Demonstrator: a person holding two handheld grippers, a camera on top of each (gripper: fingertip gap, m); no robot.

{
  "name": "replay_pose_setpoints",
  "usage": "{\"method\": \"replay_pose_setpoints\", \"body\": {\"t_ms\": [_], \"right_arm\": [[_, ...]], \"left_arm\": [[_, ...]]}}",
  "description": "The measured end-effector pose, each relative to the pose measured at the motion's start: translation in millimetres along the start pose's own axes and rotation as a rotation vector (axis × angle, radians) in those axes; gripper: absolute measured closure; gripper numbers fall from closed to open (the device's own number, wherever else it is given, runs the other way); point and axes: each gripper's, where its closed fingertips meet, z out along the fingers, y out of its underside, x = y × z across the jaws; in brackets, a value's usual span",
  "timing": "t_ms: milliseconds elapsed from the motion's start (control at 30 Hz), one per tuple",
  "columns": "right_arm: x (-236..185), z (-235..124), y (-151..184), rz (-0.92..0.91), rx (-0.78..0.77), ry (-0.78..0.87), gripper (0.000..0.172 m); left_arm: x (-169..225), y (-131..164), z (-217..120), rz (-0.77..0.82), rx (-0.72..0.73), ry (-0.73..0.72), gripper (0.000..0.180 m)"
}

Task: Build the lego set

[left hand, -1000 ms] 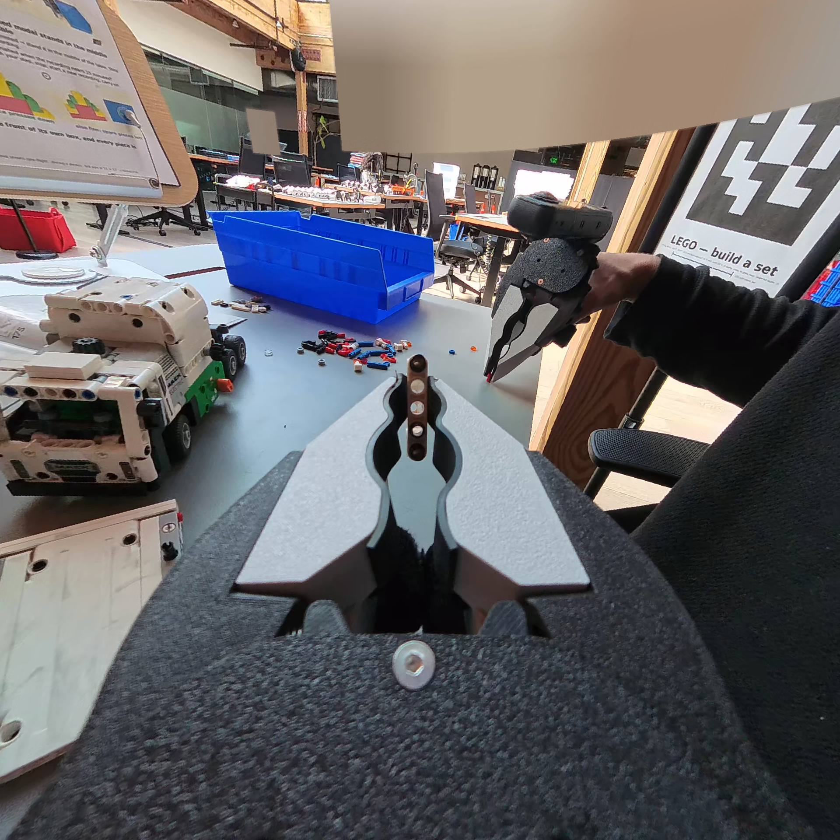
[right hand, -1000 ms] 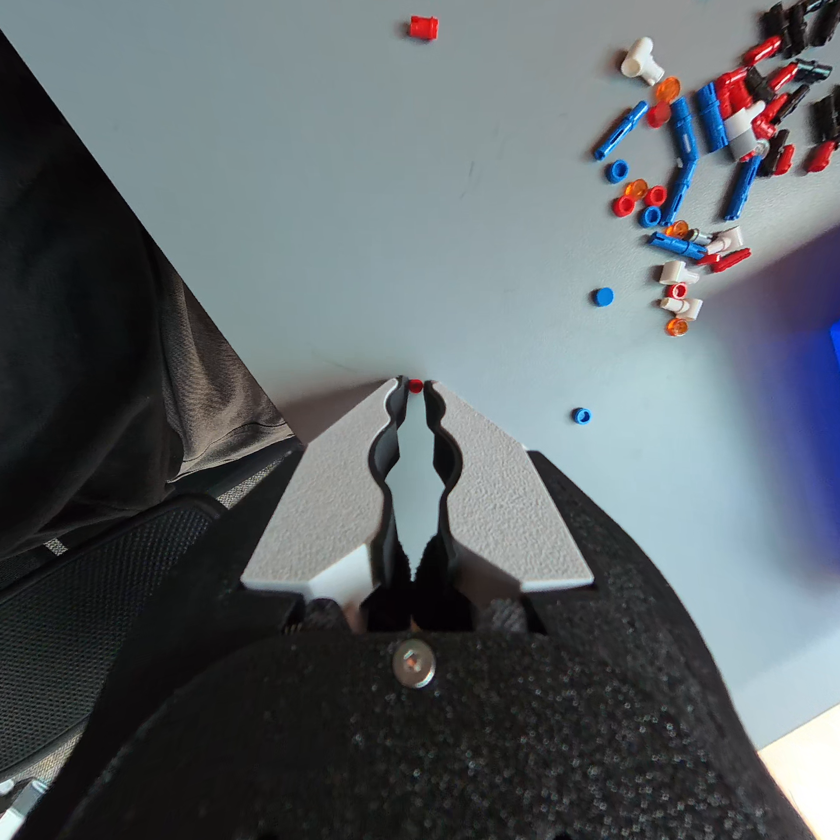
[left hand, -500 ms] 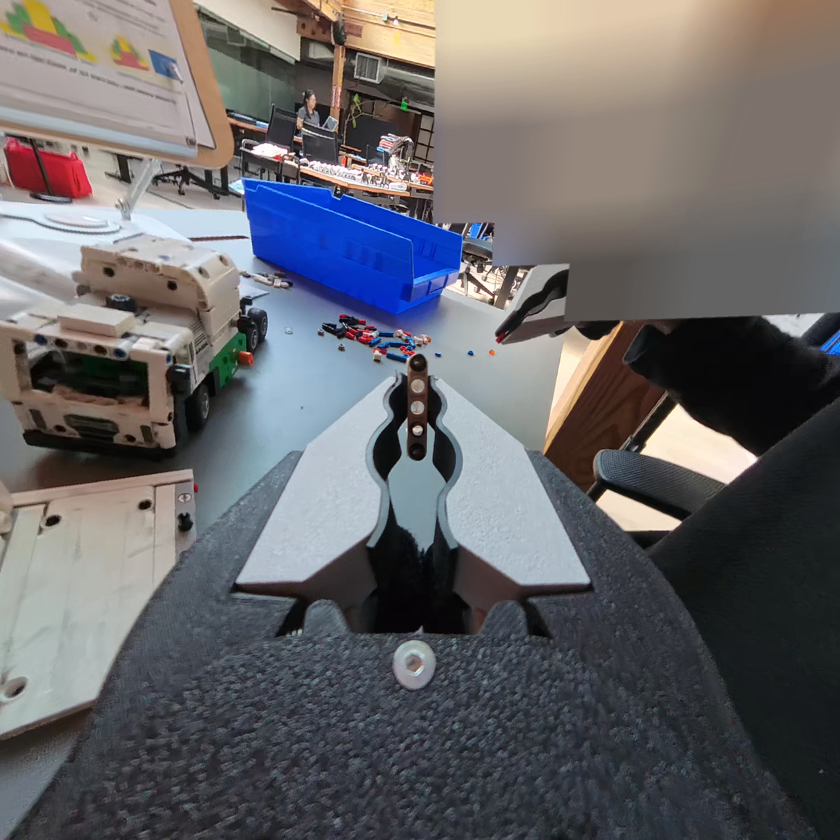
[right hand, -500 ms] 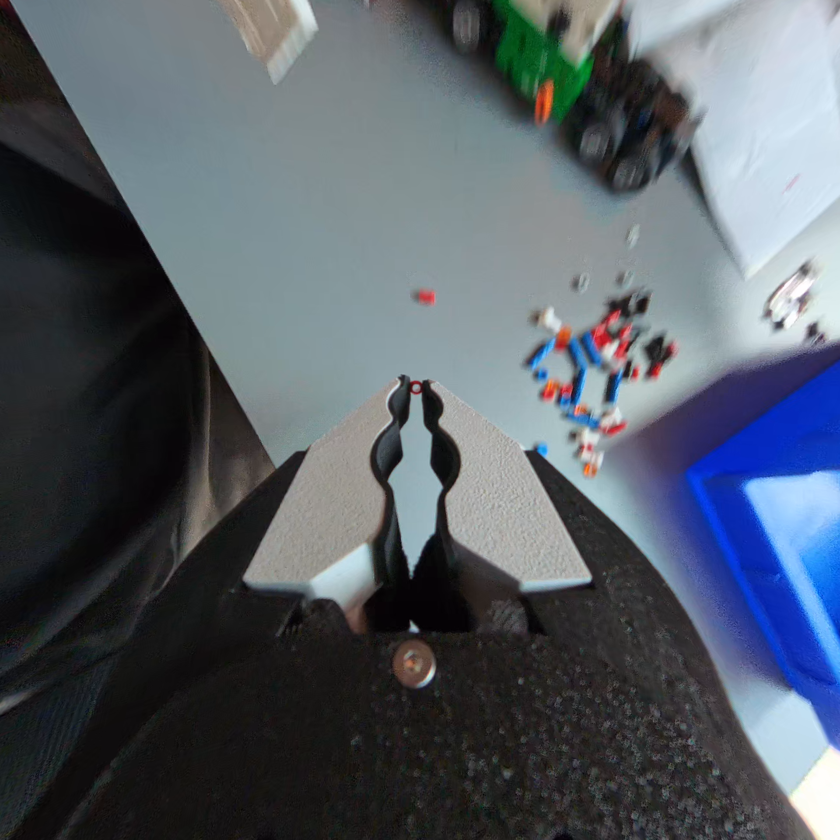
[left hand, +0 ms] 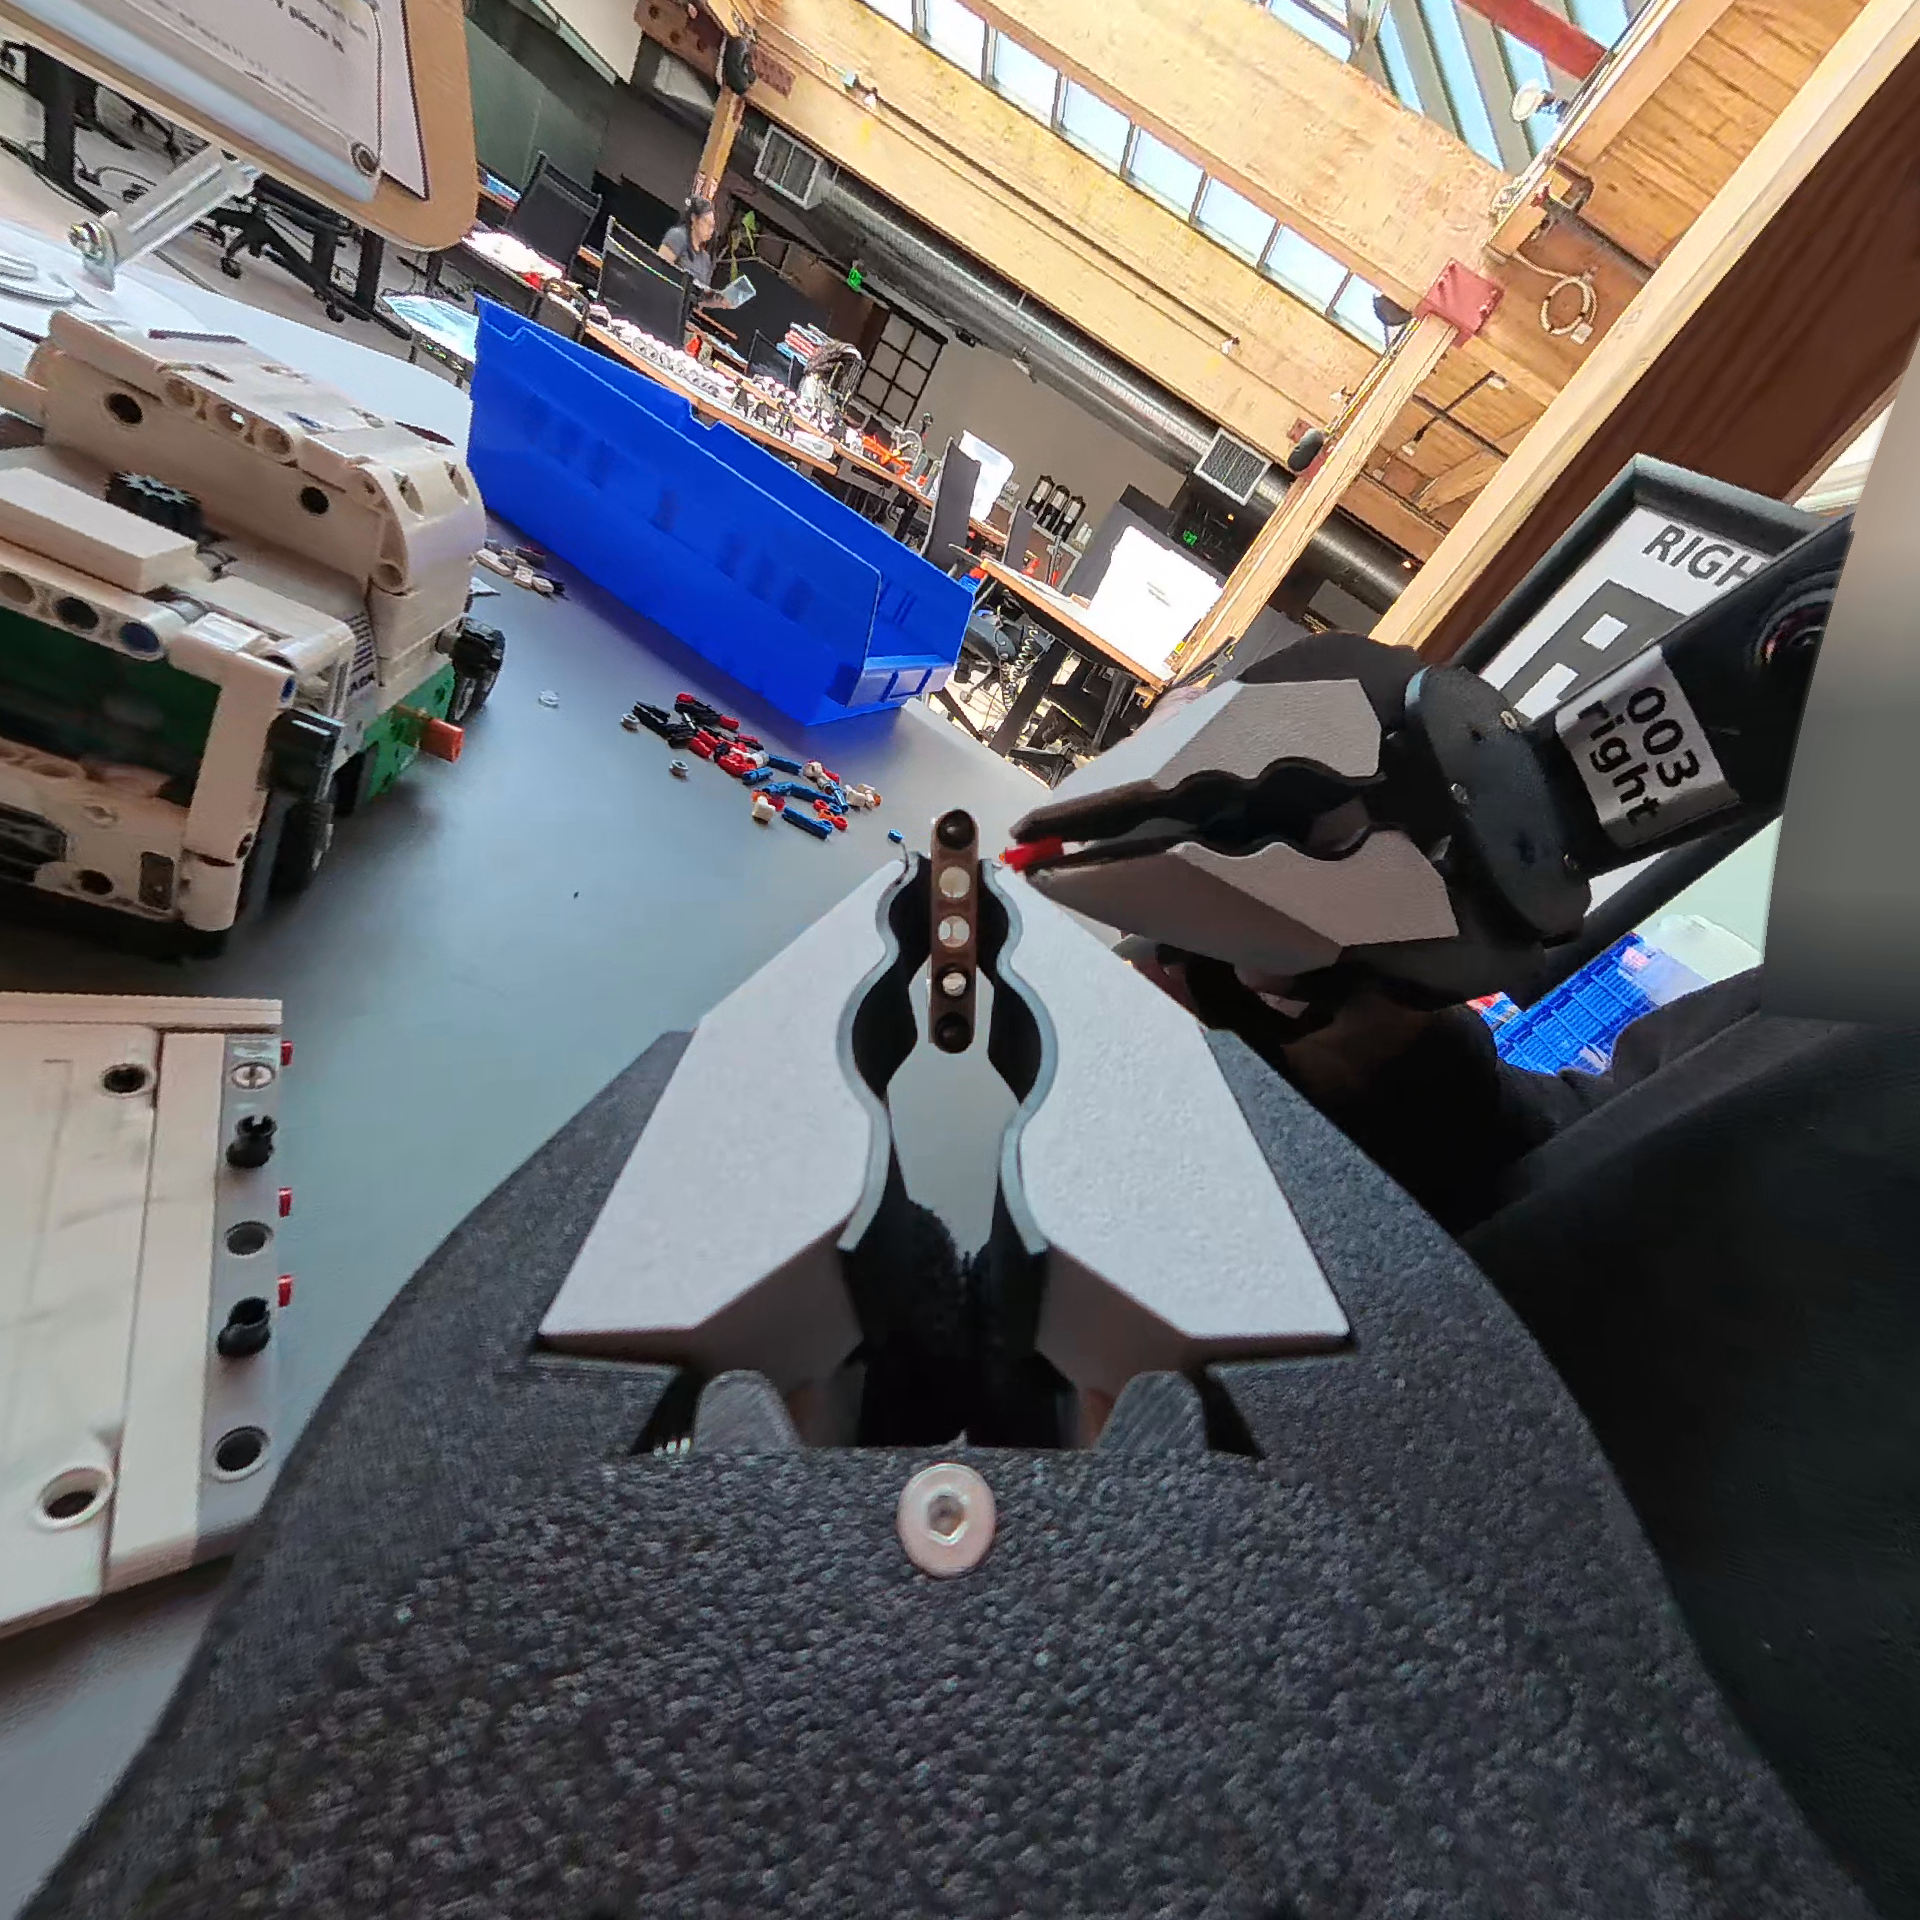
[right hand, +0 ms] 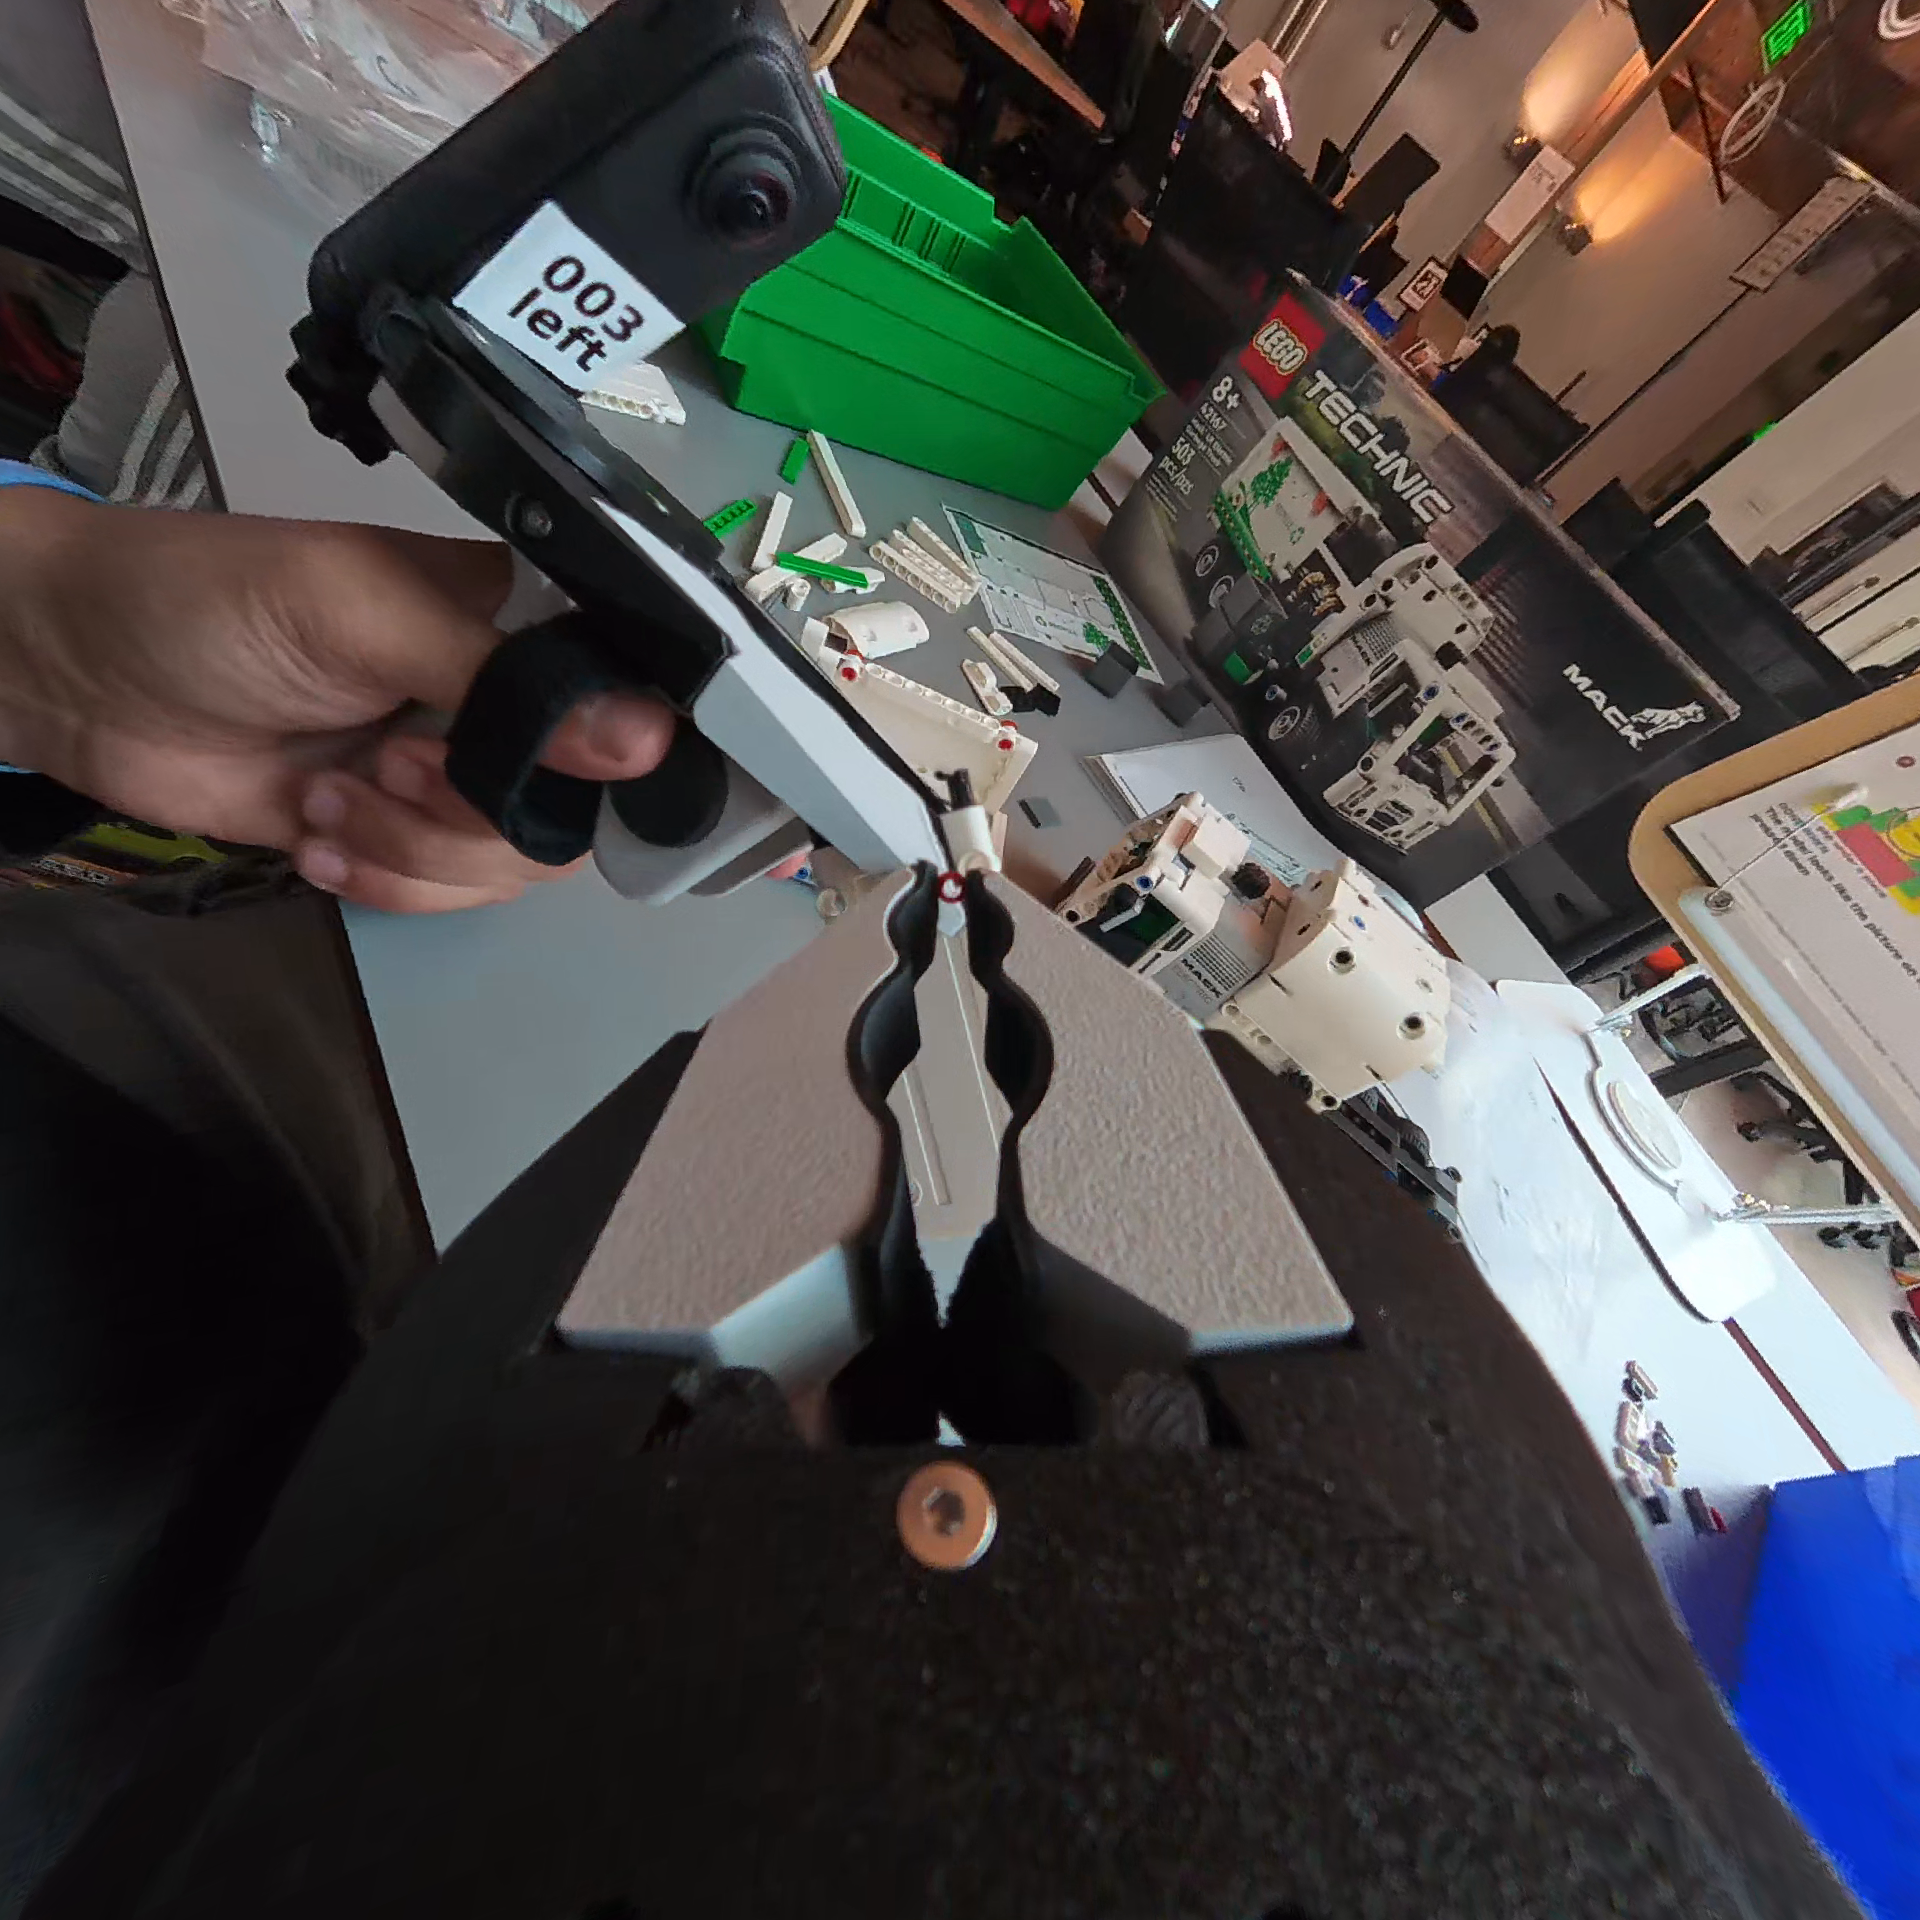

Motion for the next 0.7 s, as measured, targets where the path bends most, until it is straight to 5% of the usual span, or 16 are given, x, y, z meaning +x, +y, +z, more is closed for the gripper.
{"method": "replay_pose_setpoints", "body": {"t_ms": [700], "right_arm": [[23,-19,47,0.061,-0.095,0.093,0.168]], "left_arm": [[-1,-5,-4,-0.101,0.052,0.009,0.175]]}}
